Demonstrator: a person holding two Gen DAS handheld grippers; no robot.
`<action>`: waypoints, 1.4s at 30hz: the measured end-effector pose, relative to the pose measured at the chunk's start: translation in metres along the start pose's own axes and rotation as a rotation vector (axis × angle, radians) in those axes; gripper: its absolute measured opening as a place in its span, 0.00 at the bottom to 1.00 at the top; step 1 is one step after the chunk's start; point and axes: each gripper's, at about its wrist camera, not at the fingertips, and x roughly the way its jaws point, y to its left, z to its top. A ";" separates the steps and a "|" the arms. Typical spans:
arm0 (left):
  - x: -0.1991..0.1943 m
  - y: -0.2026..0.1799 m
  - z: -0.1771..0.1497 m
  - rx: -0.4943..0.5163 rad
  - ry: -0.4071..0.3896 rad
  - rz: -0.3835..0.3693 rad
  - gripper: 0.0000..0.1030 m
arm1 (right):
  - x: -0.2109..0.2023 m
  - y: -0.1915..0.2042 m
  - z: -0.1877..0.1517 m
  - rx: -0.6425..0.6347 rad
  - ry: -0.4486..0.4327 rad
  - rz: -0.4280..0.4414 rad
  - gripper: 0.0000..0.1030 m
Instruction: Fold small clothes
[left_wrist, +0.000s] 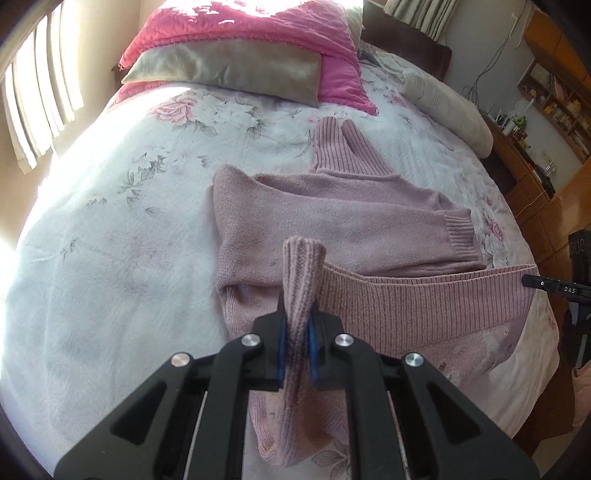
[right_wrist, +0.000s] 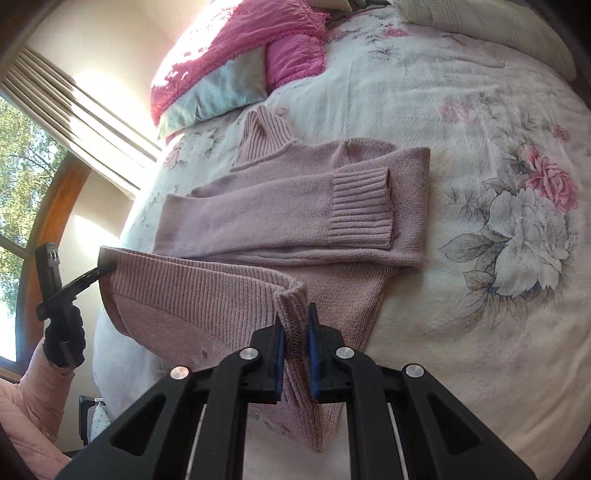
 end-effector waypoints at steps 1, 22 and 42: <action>-0.003 -0.002 0.010 0.005 -0.026 -0.009 0.07 | -0.005 -0.001 0.010 0.006 -0.019 0.006 0.10; 0.142 0.030 0.142 0.022 0.008 0.100 0.07 | 0.094 -0.045 0.182 0.097 -0.007 -0.126 0.10; 0.097 0.063 0.081 -0.056 0.126 0.106 0.28 | 0.068 -0.045 0.109 0.075 0.004 -0.145 0.53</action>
